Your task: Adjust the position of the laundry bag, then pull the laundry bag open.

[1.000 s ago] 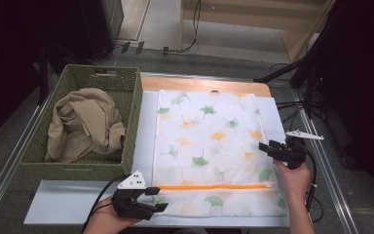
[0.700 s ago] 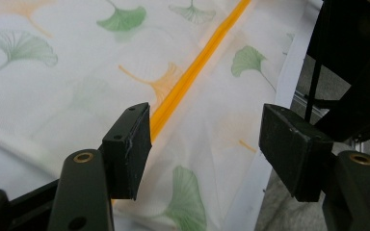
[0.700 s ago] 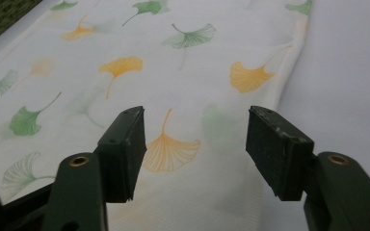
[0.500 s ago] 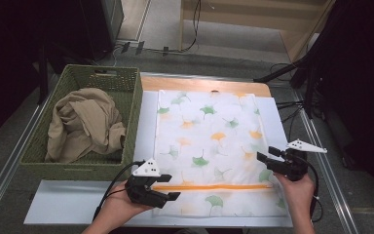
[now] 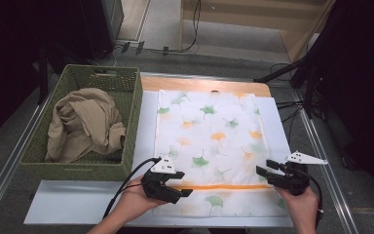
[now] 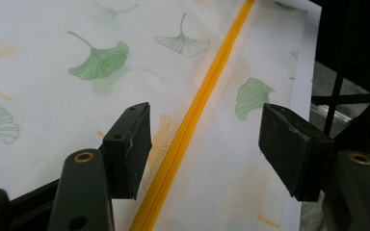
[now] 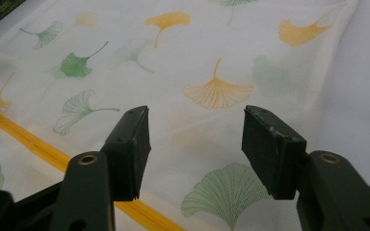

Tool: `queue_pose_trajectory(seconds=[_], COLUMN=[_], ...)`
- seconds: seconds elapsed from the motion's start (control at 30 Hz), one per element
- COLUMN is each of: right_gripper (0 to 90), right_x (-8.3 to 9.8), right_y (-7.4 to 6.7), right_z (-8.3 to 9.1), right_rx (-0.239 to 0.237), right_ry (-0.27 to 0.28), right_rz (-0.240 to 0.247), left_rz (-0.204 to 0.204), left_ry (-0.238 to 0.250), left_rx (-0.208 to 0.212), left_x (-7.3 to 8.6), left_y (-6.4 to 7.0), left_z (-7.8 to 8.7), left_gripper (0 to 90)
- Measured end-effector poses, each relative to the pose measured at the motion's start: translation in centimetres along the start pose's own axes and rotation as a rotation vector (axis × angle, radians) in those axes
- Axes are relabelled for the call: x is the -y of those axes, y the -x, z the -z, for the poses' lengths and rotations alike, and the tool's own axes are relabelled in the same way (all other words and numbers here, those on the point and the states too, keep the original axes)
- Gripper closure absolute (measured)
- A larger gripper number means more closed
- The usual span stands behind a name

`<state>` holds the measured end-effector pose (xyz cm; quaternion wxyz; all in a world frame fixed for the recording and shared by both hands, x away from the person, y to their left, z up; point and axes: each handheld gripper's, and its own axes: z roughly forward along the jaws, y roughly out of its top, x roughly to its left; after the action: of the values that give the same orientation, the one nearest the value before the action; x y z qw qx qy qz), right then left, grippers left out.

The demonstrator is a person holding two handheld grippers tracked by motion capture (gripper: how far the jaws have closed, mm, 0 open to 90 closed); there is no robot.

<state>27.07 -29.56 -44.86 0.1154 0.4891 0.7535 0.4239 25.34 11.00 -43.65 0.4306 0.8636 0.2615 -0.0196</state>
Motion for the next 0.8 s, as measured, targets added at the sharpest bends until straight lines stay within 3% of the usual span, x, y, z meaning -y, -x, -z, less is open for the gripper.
queue_pose_trajectory(seconds=[0.23,0.4,0.57,0.8], right_gripper=[46.2,47.1,47.7,50.6], right_x=[1.0,1.8,2.6,3.5], right_y=[-0.3,-0.1,0.2,0.9], right_z=[0.3,1.2,2.0,2.7], right_rx=[0.015,0.034,0.062,0.090], right_ry=[-0.042,-0.043,-0.045,-0.056], right_rz=[0.006,-0.019,-0.030,-0.062], left_rz=[0.004,-0.031,-0.015,-0.037], left_ry=[-0.019,-0.011,-0.012,-0.014], left_rx=[0.015,0.020,0.041,0.052], left_x=[-0.2,-0.5,-0.7,-1.1], left_y=[-0.5,-0.2,-0.6,-0.4], left_z=[-0.4,-0.5,-1.0,-1.2], left_gripper=[36.6,36.9,37.1,37.5])
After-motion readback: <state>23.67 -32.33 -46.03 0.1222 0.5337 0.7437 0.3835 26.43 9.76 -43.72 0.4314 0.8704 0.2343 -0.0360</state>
